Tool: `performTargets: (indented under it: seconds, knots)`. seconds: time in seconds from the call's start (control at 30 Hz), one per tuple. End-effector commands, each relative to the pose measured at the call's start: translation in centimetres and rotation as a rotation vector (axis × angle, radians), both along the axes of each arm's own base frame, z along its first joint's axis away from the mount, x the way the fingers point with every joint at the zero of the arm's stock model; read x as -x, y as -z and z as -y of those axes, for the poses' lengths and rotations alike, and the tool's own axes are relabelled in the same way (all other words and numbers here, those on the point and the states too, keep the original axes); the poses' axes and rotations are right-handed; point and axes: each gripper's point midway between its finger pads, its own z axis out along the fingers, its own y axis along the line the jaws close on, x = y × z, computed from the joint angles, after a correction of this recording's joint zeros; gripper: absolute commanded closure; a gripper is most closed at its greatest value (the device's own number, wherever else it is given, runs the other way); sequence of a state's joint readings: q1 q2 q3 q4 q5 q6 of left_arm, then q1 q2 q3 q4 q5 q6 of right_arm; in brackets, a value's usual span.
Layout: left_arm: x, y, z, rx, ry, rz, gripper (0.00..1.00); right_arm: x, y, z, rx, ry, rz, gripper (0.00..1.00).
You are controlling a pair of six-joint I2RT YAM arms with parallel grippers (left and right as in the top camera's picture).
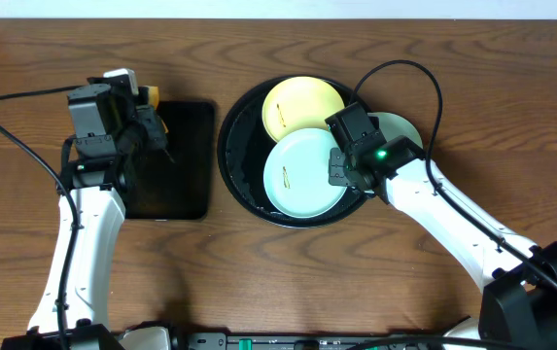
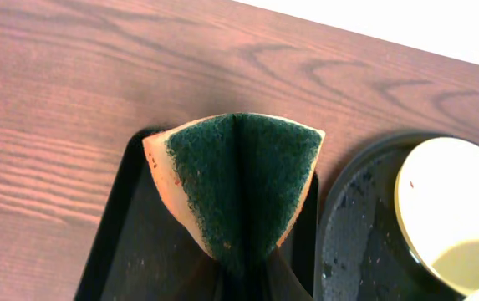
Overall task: Clean dirty plates on tray and stack at the side
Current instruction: 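Lift the sponge with the left gripper and carry it toward the plates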
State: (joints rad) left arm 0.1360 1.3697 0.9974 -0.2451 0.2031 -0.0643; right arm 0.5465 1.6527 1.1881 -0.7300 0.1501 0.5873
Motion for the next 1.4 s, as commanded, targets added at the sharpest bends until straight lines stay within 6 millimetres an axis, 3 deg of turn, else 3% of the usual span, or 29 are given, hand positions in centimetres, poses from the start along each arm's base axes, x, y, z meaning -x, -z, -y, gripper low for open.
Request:
performTargets:
  seconds: [0.0, 0.07, 0.17, 0.3, 0.43, 0.6, 0.7, 0.83, 0.93, 1.03, 1.13, 1.37]
  knots:
    - [-0.3, -0.4, -0.7, -0.069, 0.001, 0.010, 0.93, 0.1, 0.2, -0.1, 0.009, -0.013, -0.002, 0.99]
    - [-0.2, 0.2, -1.3, -0.073, -0.039, -0.011, 0.93, 0.1, 0.2, -0.1, 0.008, -0.013, -0.001, 0.99]
    - [0.2, 0.4, 0.7, 0.009, 0.026, -0.024, 0.93, 0.1, 0.2, -0.1, 0.008, -0.013, -0.002, 0.99]
    - [-0.1, 0.7, 0.2, -0.007, 0.009, -0.026, 0.93, 0.1, 0.2, -0.1, 0.008, -0.013, -0.001, 0.99]
    - [-0.3, 2.3, 0.1, -0.050, 0.045, -0.067, 0.93, 0.1, 0.2, -0.1, 0.008, -0.013, -0.001, 0.99]
    - [-0.1, 2.6, 2.7, 0.065, 0.144, -0.074, 0.93, 0.1, 0.2, -0.1, 0.008, -0.012, -0.001, 0.99]
    - [-0.9, 2.7, 0.9, -0.012, 0.080, -0.056, 0.93, 0.1, 0.2, -0.1, 0.008, -0.013, 0.000, 0.99]
    - [-0.9, 2.5, 1.5, 0.005, 0.107, -0.050, 0.93, 0.1, 0.2, -0.1, 0.008, -0.013, -0.001, 0.99]
    - [-1.1, 3.2, 0.1, -0.044, 0.049, -0.066, 0.93, 0.1, 0.2, -0.1, 0.007, -0.012, 0.000, 0.99]
    - [-0.9, 3.3, 0.4, -0.021, 0.049, -0.077, 0.93, 0.1, 0.2, -0.1, 0.007, -0.012, 0.000, 0.99]
    - [-0.8, 3.6, -1.0, -0.073, -0.005, -0.090, 0.93, 0.0, 0.2, -0.1, 0.005, -0.012, 0.003, 0.99]
    - [-0.8, 3.8, -1.7, -0.085, -0.040, -0.097, 0.93, 0.1, 0.2, -0.1, 0.007, -0.012, -0.001, 0.99]
